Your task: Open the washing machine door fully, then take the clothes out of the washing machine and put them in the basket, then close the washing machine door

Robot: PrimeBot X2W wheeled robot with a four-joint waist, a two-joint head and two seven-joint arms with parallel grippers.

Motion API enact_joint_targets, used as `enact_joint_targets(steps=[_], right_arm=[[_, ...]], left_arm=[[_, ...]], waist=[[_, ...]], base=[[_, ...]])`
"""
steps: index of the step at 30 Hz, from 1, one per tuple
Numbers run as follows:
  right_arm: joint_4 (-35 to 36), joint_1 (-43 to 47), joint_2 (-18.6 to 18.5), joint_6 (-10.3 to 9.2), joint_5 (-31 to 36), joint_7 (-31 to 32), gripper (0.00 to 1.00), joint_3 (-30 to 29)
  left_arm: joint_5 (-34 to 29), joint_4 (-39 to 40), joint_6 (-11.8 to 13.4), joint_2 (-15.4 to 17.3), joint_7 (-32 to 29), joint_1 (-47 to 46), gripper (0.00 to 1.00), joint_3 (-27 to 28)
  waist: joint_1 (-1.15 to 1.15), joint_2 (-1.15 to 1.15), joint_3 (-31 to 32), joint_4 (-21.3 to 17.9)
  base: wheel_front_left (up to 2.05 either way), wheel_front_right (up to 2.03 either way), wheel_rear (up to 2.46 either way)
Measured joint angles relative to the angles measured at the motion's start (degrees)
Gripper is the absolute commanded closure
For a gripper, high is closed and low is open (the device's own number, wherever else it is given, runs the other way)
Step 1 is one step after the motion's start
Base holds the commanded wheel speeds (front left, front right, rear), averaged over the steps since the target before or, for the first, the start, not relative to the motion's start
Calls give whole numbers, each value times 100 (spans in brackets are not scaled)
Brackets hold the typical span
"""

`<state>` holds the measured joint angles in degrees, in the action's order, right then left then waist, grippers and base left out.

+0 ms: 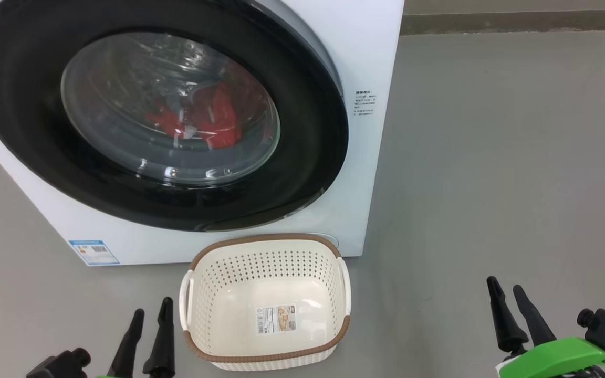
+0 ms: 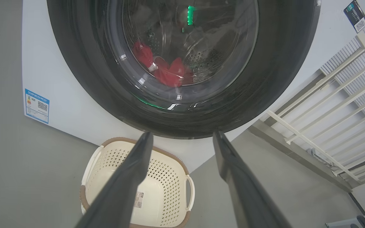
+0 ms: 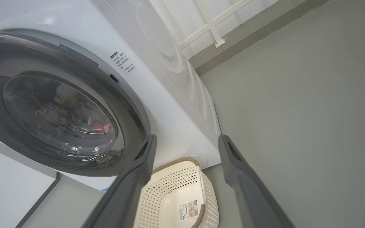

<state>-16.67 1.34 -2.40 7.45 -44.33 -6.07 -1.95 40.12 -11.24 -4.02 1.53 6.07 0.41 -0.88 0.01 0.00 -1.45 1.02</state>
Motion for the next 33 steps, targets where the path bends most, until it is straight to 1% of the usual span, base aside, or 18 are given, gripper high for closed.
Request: enact_joint_targets(steps=[9,11,21,33], right_arm=[[54,101,1,0,560,-157,0,14],[76,101,1,0,673,-179,0,14],[172,138,1,0,1272,-354,0,-9],[304,229,1,0,2003,-539,0,-109]], left_arm=[[-594,104,7,26,143,82,0,-68],[-747,137,55,33,172,82,0,-78],[-1434,210,103,36,342,93,0,-115],[-2235,360,104,52,539,142,0,-136]], waist=[[0,0,-15,37],[0,0,-15,48],[0,0,0,61],[0,0,-36,45]], base=[[0,0,0],[0,0,0],[0,0,0],[0,0,0]])
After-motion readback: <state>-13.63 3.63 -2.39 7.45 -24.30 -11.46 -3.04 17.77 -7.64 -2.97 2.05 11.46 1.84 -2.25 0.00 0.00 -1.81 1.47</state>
